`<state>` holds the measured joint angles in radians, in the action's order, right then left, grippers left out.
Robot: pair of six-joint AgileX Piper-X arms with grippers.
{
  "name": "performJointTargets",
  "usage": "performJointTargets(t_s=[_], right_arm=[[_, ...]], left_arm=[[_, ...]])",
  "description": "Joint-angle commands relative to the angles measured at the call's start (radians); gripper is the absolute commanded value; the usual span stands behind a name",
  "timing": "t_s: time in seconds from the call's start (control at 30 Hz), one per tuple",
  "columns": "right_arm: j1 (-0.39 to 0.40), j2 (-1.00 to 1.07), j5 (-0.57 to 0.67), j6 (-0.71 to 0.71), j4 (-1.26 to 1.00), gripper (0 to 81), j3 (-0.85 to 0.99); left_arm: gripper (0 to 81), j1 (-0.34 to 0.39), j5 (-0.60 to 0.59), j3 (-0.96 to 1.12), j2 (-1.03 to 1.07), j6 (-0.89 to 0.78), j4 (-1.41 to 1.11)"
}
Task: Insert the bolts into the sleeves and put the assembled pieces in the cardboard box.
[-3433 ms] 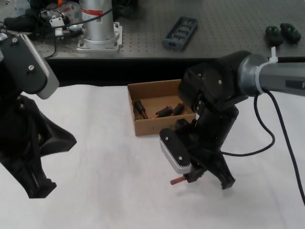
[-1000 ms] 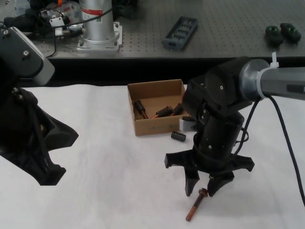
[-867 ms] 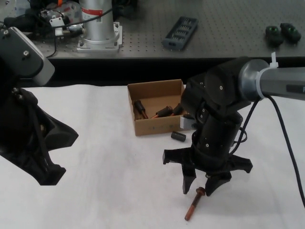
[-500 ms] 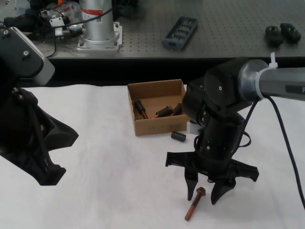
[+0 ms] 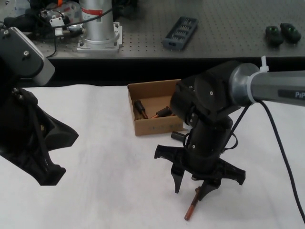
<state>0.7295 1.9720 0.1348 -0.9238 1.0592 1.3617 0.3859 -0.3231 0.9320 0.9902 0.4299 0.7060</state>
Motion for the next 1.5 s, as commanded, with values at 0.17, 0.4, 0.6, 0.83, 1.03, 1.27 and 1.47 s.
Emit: performJointTargets(t_s=[0.17, 0.4, 0.6, 0.83, 1.03, 1.27, 1.47], right_arm=[[0.007, -0.018, -0.045, -0.006, 0.023, 37.6, 0.002], [0.007, -0.018, -0.058, -0.002, 0.07, 37.6, 0.002], [0.007, -0.018, -0.095, -0.002, 0.061, 37.6, 0.002], [0.007, -0.011, -0.095, -0.005, 0.022, 37.6, 0.002], [0.007, 0.014, -0.072, -0.024, 0.024, 37.6, 0.002], [0.007, 0.018, -0.064, -0.026, 0.032, 37.6, 0.002], [0.007, 0.021, -0.051, -0.067, 0.03, 34.4, 0.002]], left_arm=[[0.6, -0.002, -0.003, 0.002, -0.012, 0.001, -0.003], [0.6, -0.002, -0.003, 0.002, -0.012, 0.004, -0.003], [0.6, -0.002, -0.003, 0.002, -0.012, 0.004, -0.003], [0.6, -0.002, -0.003, 0.002, -0.012, 0.004, -0.003], [0.6, -0.002, -0.003, 0.002, -0.012, 0.004, -0.003], [0.6, -0.002, -0.003, 0.002, -0.012, 0.028, -0.003], [0.6, -0.002, -0.003, 0.002, -0.012, 0.028, -0.003]])
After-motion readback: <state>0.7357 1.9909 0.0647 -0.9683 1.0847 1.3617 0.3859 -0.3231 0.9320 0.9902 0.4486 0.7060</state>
